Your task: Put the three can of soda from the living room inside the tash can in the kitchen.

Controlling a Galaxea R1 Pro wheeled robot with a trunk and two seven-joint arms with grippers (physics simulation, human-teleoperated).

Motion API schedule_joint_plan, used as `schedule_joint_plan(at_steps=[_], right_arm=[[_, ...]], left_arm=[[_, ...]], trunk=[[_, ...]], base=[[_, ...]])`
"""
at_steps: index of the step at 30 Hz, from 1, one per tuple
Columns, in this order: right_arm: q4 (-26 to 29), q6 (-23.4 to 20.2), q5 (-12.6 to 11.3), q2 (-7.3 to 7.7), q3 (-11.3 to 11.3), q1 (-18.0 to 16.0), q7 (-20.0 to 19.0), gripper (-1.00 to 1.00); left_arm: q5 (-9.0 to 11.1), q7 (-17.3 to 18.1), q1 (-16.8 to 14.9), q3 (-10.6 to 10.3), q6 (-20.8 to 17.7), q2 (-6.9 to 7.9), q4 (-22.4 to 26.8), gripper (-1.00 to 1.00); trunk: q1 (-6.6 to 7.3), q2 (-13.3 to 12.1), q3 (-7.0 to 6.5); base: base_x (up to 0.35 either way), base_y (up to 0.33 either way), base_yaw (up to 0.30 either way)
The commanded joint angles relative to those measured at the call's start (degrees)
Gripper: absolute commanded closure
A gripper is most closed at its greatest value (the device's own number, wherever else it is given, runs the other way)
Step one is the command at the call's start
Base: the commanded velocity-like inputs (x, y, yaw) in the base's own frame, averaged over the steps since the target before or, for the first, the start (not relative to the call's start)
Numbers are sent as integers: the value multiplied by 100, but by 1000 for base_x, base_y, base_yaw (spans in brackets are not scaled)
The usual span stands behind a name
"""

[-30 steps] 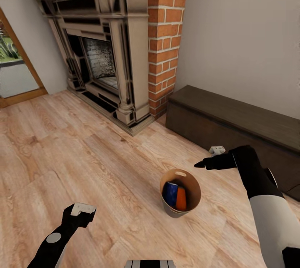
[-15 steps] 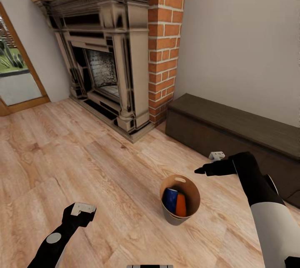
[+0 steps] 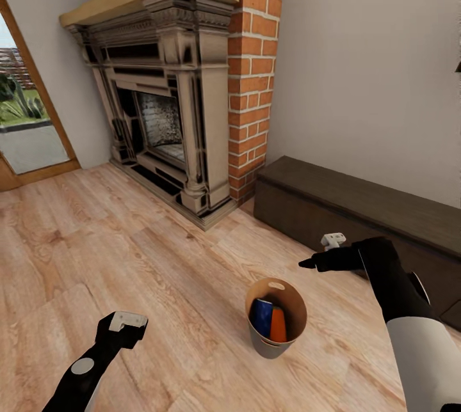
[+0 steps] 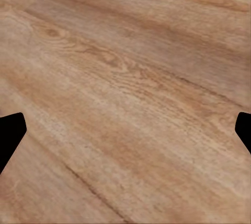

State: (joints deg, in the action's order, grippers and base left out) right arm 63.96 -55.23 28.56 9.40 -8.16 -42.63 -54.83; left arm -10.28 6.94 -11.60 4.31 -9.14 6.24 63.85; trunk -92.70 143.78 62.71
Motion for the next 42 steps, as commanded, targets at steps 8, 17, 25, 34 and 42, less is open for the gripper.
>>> schedule_joint_plan(at_steps=[8, 17, 25, 34, 42], right_arm=[[73, 3, 0, -11, 7, 182, 6, -100], [126, 4, 0, -9, 9, 299, 13, -100], [217, 8, 4, -11, 11, 486, 29, -100], [246, 18, 8, -6, 8, 545, 36, -100], [255, 21, 9, -14, 14, 675, 48, -100]], left_arm=[[1, 0, 0, 0, 7, 0, 2, -100], [4, 0, 0, 0, 9, 0, -2, -100], [8, 0, 0, 0, 26, 0, 0, -100], [6, 0, 0, 7, 112, 0, -18, -100], [25, 0, 0, 15, 133, 0, -272, -100]], trunk=[[20, -11, -178], [43, -23, -377], [64, -34, -555], [87, -46, -754], [147, -134, -923]], base=[[0, 0, 0], [0, 0, 0], [0, 0, 0], [0, 0, 0], [0, 0, 0]])
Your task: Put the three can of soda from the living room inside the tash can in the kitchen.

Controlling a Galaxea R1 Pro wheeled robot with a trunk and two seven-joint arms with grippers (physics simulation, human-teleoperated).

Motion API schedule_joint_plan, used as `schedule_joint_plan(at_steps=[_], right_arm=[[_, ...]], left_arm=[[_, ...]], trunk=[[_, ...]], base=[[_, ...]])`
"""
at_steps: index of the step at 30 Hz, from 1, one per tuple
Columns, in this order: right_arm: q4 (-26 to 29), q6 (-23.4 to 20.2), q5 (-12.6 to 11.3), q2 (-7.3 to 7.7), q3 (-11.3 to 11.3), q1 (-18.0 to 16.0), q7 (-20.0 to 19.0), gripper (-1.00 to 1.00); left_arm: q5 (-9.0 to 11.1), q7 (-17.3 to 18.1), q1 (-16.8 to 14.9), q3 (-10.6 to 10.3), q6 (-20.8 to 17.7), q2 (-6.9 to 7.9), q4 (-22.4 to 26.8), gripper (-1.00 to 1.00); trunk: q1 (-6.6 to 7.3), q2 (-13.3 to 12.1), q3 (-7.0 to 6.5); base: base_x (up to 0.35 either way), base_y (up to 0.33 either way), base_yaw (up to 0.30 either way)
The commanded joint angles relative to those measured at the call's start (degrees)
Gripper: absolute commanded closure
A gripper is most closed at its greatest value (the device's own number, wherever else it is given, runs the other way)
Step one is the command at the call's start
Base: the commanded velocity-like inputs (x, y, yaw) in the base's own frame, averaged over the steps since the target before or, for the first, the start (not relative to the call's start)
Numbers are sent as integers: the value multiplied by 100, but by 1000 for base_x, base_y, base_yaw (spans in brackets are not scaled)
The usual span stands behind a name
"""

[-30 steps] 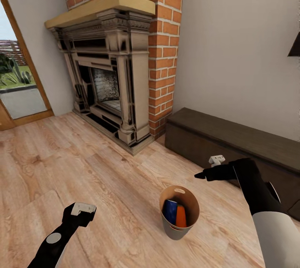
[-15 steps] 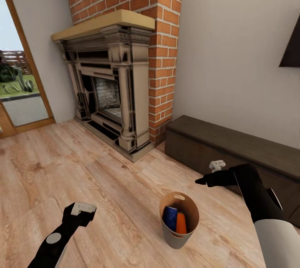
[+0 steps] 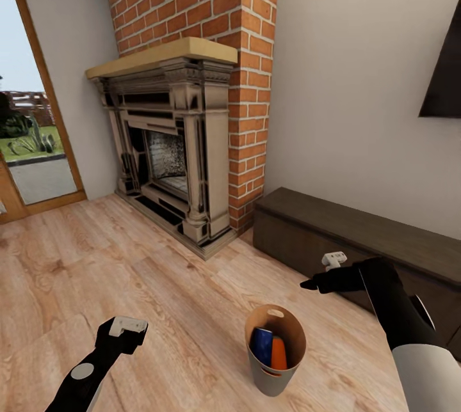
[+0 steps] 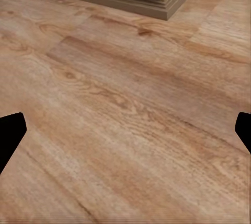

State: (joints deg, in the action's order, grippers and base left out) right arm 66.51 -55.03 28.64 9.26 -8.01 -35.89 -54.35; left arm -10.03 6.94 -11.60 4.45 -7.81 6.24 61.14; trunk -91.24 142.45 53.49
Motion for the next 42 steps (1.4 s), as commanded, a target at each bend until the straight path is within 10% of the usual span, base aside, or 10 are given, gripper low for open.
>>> schedule_joint_plan(at_steps=[1, 42], right_arm=[[0, 0, 1, -1, 0, 12, 1, -100], [-13, 880, 1, -47, -7, 679, 51, -100]], left_arm=[[2, 0, 0, 1, 2, 0, -19, -100], [-5, -376, 0, 9, 242, -3, -225, -100]], trunk=[[23, -42, -18], [923, -1686, -755]], base=[[0, 0, 0], [0, 0, 0]])
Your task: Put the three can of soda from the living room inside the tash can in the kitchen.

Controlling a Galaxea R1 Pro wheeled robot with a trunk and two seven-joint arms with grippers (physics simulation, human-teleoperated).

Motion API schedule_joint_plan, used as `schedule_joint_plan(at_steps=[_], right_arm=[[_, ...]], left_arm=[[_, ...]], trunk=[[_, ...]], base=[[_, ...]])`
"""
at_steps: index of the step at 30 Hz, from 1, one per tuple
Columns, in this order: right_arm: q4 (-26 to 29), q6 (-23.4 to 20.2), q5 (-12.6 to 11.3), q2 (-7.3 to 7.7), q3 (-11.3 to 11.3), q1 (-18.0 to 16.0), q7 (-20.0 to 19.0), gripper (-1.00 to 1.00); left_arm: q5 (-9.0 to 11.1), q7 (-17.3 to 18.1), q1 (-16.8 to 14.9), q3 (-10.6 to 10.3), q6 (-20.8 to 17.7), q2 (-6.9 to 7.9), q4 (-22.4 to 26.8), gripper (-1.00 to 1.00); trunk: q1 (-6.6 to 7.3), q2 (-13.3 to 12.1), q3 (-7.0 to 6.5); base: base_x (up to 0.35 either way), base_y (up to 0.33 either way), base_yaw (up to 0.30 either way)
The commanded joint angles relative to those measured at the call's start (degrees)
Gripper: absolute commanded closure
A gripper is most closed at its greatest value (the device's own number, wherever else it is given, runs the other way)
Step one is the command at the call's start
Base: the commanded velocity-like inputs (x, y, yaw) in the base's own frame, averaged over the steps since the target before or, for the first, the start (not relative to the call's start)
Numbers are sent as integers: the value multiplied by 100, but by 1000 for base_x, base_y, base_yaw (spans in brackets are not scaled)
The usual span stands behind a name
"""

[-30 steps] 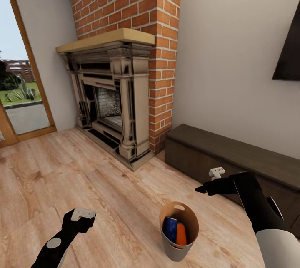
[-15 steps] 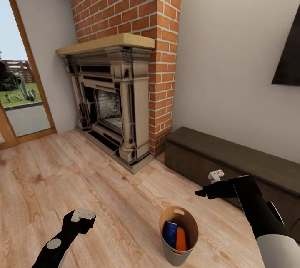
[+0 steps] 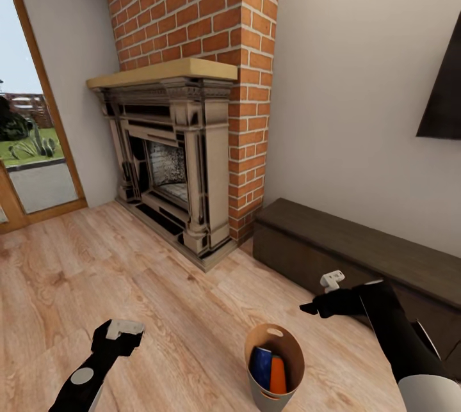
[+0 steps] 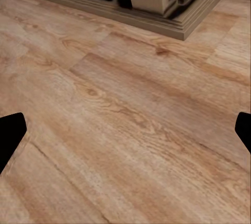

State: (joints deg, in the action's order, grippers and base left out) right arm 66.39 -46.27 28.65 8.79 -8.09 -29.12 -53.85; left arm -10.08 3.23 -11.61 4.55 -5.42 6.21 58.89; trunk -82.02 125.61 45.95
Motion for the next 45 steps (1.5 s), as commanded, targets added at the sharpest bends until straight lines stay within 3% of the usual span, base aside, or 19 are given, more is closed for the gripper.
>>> schedule_joint_plan(at_steps=[1, 13, 17, 22, 25, 28, 34, 42, 45], right_arm=[[-1, 69, 0, 0, 0, 28, 24, -100], [-15, 788, -6, -110, -2, 497, 646, -100], [-32, 1232, -22, -128, -77, 828, 954, -100], [-61, 1908, -235, -182, -296, 1256, 1184, -100], [-136, 2351, -324, -205, -385, 1599, 1307, -100], [-236, 2584, -342, -219, -469, 1724, 1506, -100], [-932, 3253, -363, -351, -618, 1926, 2325, -100], [-1893, 4177, -603, -367, -1022, 1951, 2643, -100], [-2218, 4285, -622, -363, -1067, 1953, 2665, -100]], left_arm=[[-2, -61, 0, -2, 42, 1, -9, -100], [2, -297, 4, -2, 894, 3, -441, -100], [6, -334, 7, 13, 1332, 5, -971, -100], [9, -666, 11, 1, 1820, 10, -1628, -100], [14, -814, 10, 3, 2326, 20, -2281, -100], [28, -840, 10, 7, 2617, 36, -2630, -100], [26, -865, 16, 10, 3198, 74, -3243, -100], [10, -860, 18, 3, 3896, 85, -3907, -100], [-5, -856, 29, -1, 3965, 88, -3967, -100]], trunk=[[23, -42, -19], [286, -523, -234], [374, -683, -306], [484, -884, -396], [550, -1004, -449], [616, -1124, -503], [747, -1365, -611], [923, -1686, -755], [989, -1806, -808]], base=[[0, 0, 0], [0, 0, 0], [0, 0, 0], [0, 0, 0], [0, 0, 0], [0, 0, 0], [0, 0, 0], [0, 0, 0], [0, 0, 0]])
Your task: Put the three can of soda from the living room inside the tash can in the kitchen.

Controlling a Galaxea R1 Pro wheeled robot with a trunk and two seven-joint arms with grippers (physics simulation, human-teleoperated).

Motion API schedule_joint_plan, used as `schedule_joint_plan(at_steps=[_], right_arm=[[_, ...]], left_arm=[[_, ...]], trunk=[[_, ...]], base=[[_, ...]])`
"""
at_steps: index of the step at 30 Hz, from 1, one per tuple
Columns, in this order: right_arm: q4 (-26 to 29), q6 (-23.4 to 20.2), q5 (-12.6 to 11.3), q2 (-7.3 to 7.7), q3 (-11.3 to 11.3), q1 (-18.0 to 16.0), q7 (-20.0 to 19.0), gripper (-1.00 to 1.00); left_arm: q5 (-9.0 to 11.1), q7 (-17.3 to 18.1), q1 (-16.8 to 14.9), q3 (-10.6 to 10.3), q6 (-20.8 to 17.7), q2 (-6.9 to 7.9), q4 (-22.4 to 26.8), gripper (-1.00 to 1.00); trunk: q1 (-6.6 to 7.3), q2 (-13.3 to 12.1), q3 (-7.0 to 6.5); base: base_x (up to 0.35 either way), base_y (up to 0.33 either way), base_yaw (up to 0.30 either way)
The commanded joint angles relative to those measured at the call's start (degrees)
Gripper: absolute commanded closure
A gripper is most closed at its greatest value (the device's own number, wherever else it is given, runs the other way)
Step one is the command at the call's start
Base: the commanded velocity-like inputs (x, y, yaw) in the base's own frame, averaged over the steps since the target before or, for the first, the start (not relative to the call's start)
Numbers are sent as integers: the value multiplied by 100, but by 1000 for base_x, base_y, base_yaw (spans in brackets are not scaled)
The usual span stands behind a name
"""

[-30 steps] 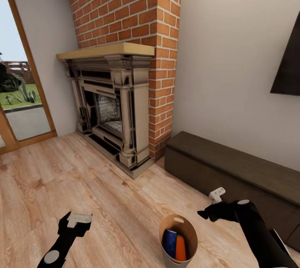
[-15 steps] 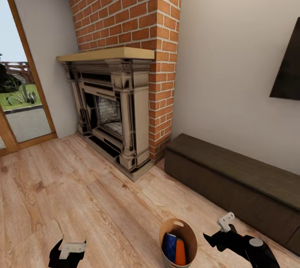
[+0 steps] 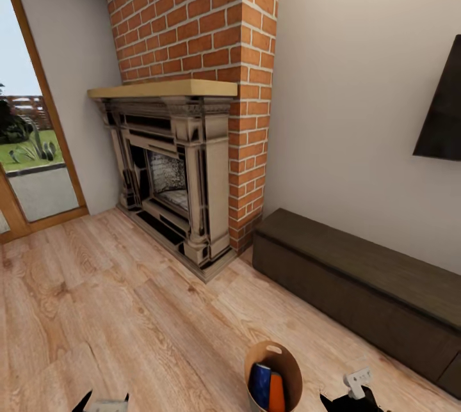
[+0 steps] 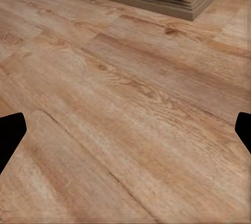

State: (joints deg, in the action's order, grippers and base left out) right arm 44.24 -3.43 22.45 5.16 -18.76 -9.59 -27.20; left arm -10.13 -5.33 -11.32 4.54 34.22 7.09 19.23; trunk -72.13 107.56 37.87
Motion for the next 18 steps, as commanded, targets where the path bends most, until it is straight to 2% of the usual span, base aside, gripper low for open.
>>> schedule_joint_plan(at_steps=[1, 5, 7, 9, 14, 18], right_arm=[[-94, 20, -1, 1, -7, 0, 4, -100], [-543, 251, -2, 4, -27, 1, 147, -100], [-853, 664, -7, -1, -29, 1, 484, -100], [-1306, 1086, 9, -2, -14, 1, 1059, -100], [-1834, 1363, 33, -3, 0, 1, 1556, -100], [-1923, 1401, 14, -5, -12, 1, 1626, -100]], left_arm=[[-3, -1, 14, 0, 10, 0, -25, -100], [-2, 1, 62, -19, 61, -3, -327, -100], [-7, 2, 78, -25, 195, -5, -539, -100], [-1, 0, 89, -20, 470, 6, -790, -100], [41, -2, 116, 10, 705, 99, -1421, -100], [38, -3, 126, 15, 699, 121, -1582, -100]], trunk=[[23, -41, -19], [111, -202, -90], [154, -282, -126], [198, -362, -162], [308, -563, -252], [396, -723, -324]], base=[[0, 0, 0], [0, 0, 0], [0, 0, 0], [0, 0, 0], [0, 0, 0], [0, 0, 0]])
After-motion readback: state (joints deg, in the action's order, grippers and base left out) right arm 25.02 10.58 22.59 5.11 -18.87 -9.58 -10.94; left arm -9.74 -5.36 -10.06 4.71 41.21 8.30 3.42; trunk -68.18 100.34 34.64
